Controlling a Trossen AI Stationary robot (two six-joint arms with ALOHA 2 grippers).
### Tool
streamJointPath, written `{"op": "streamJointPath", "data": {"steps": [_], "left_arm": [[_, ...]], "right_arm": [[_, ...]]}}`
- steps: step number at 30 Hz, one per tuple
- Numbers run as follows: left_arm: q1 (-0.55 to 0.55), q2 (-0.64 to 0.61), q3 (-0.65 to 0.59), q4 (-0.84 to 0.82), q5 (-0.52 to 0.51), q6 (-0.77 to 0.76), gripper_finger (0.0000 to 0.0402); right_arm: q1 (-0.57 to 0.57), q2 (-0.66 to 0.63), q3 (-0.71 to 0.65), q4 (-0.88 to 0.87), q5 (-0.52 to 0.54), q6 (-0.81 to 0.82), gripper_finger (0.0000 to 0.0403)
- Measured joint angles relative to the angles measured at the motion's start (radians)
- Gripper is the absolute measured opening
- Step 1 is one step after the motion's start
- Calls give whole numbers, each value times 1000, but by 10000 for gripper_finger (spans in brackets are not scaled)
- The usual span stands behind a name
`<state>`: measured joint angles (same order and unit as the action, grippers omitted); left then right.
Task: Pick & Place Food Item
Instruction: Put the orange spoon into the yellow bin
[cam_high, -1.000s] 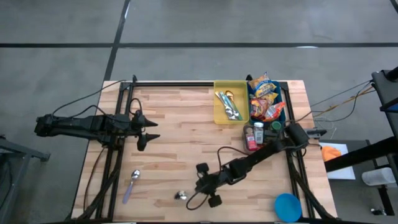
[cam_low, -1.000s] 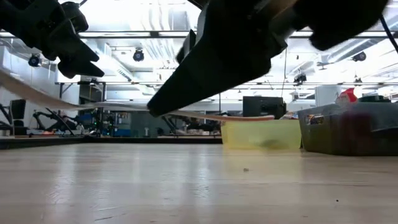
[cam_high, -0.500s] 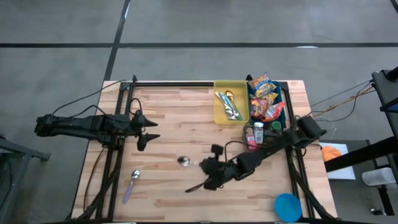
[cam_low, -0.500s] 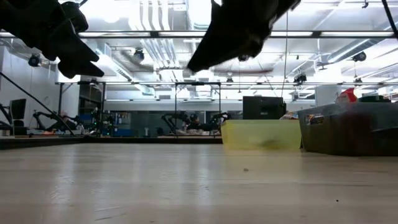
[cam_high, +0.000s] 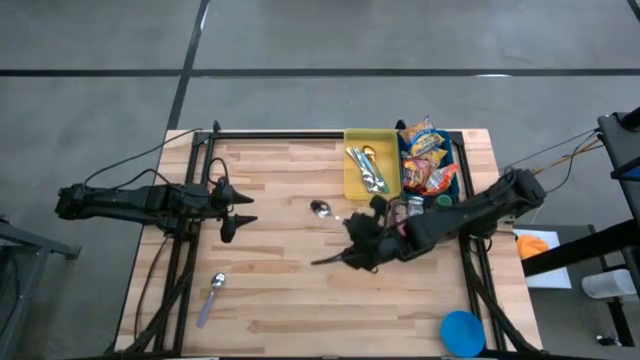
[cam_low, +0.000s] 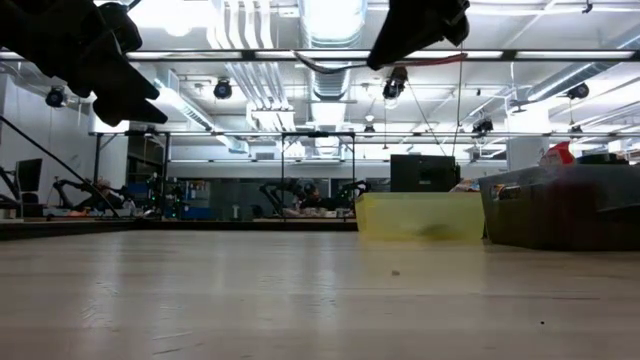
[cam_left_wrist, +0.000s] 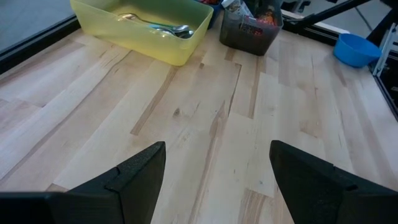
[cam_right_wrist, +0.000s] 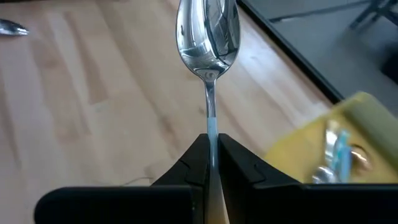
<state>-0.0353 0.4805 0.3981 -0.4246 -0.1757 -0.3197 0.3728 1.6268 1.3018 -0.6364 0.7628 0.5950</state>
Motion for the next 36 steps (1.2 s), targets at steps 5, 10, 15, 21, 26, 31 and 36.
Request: {"op": "streamJointPath", "data": {"steps": [5, 10, 15, 21, 26, 31, 36], "left_arm": [[0, 0, 0, 0, 0, 0, 290], [0, 0, 0, 0, 0, 0, 290], [0, 0, 0, 0, 0, 0, 290], [0, 0, 0, 0, 0, 0, 290], [0, 0, 0, 0, 0, 0, 290], [0, 0, 0, 0, 0, 0, 290], [0, 0, 0, 0, 0, 0, 290]], "right_arm": [[-69, -53, 0, -102, 0, 38, 20], [-162, -63, -2, -146, 0, 79, 20], [-290, -63, -15, -155, 0, 107, 20], [-444, -63, -76, -145, -35, 106, 20], [-563, -63, -153, -105, -113, 106, 20], [-644, -63, -242, -8, -172, 109, 20], [-695, -64, -322, 180, -193, 104, 20]]}}
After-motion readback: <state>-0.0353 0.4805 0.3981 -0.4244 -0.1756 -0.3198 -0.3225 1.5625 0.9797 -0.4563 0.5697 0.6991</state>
